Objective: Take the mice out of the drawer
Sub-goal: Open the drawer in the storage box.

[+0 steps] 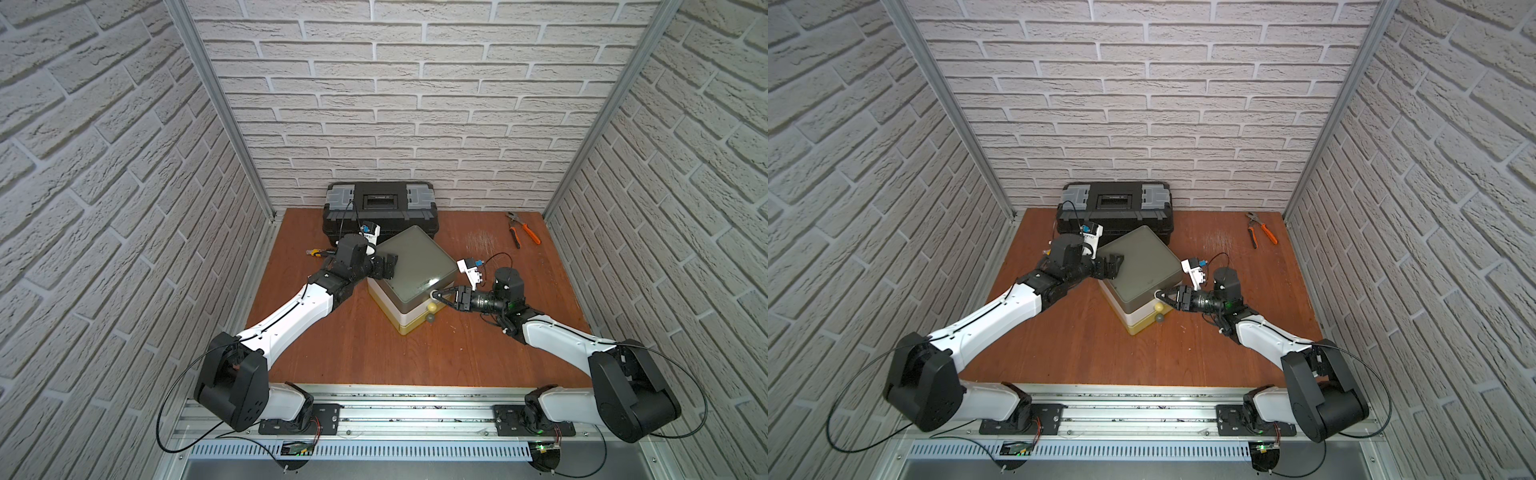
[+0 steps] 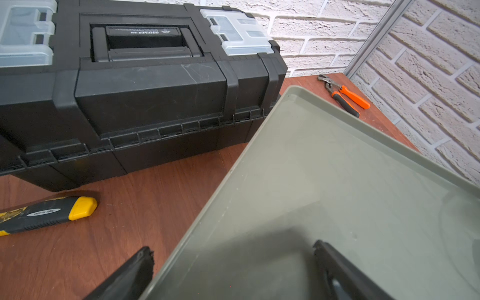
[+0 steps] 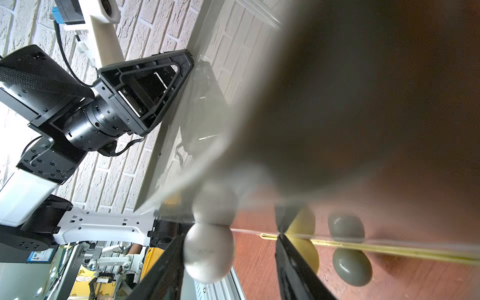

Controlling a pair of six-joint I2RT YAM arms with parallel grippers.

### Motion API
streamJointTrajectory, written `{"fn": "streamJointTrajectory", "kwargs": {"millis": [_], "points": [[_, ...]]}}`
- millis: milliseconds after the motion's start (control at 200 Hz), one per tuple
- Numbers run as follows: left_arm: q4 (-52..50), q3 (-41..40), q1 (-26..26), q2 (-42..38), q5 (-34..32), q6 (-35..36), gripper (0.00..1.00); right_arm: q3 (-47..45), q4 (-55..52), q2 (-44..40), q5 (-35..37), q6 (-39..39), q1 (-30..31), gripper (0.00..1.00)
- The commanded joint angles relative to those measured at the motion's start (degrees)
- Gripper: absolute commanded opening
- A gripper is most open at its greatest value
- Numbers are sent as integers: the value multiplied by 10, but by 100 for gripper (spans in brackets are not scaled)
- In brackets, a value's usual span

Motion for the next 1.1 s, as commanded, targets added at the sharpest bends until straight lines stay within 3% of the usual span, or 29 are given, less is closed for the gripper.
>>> {"fn": "streamJointTrajectory", "kwargs": {"millis": [0,205,300,325,425,550,650,850,1095], "points": [[-124,-21,-16,34,9,30,98,35,52,26,-5,-2,18,52],[-123,-21,-16,36,-4,26,98,52,64,52,-14,9,23,36],[-126,-17,-16,39,-19,21,98,54,62,59,-14,11,24,9],[-128,-15,-17,42,-23,19,98,54,59,61,-13,9,24,6],[-147,-1,-16,58,-49,17,95,53,46,63,-9,2,25,6],[-155,10,-16,67,-52,16,69,54,22,56,-7,-12,24,6],[-150,8,-17,64,-36,20,58,57,-1,48,-7,-27,24,6],[-165,6,-15,60,-36,25,20,57,-57,31,-14,-58,11,5],[-175,-5,3,53,-56,13,15,33,-160,-28,-18,-106,-32,5]]}}
